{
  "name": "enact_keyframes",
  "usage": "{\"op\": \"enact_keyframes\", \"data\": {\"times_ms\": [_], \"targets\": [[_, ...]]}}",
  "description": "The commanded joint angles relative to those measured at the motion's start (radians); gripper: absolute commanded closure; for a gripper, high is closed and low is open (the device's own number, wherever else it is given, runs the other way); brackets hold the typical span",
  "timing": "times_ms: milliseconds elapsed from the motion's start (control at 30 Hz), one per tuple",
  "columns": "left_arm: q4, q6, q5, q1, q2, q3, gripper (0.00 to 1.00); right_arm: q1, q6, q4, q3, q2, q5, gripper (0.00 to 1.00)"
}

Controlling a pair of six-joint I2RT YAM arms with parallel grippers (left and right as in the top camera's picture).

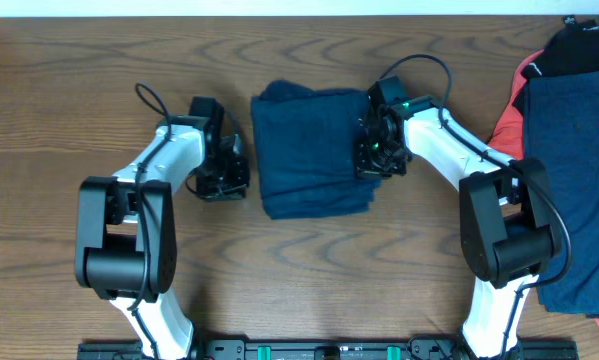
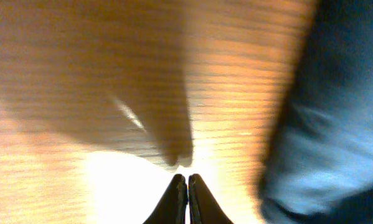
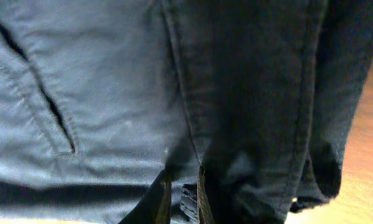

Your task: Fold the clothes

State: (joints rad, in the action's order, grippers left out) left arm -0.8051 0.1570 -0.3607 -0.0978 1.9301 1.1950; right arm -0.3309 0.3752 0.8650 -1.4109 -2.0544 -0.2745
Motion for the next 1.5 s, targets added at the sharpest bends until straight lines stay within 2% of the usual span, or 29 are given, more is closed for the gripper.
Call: {"op": "enact_keyframes", "data": {"times_ms": [0,100,133,167,200,233,400,633,1233,1300,1467], "targets": [[-0.046,-0.002,0.083,0.035,-0.013,0.016,0.94,0.012,0.045,0.069,-0.005,0.015,0.215,0.86],[-0.081,-0.003,0.085,0.056,-0.052,0.060,0.94,0.012,0.047,0.119,-0.033,0.056,0.272,0.84],[-0.076,-0.003,0.085,0.058,-0.069,0.071,0.94,0.012,0.046,0.124,-0.045,0.074,0.271,0.78],[-0.063,-0.002,0.078,0.057,-0.087,0.080,0.89,0.011,0.038,0.126,-0.058,0.096,0.270,0.62],[-0.045,-0.003,0.055,0.055,-0.102,0.084,0.50,0.010,0.020,0.124,-0.073,0.121,0.266,0.18],[-0.013,-0.003,0.006,0.053,-0.118,0.084,0.24,0.010,0.003,0.124,-0.086,0.140,0.266,0.01],[0.053,-0.006,-0.174,0.053,-0.119,0.082,0.21,0.015,-0.013,0.126,-0.141,0.216,0.266,0.01],[0.083,-0.013,-0.306,0.001,-0.045,0.069,0.07,0.066,-0.013,0.115,-0.151,0.299,0.266,0.01],[0.226,0.096,-0.328,-0.169,0.165,0.069,0.07,0.143,-0.013,0.159,-0.151,0.323,0.267,0.01],[0.251,0.097,-0.340,-0.179,0.180,0.069,0.09,0.143,-0.013,0.160,-0.151,0.323,0.267,0.01],[0.341,0.097,-0.339,-0.185,0.195,0.069,0.32,0.143,-0.013,0.161,-0.151,0.323,0.267,0.01]]}}
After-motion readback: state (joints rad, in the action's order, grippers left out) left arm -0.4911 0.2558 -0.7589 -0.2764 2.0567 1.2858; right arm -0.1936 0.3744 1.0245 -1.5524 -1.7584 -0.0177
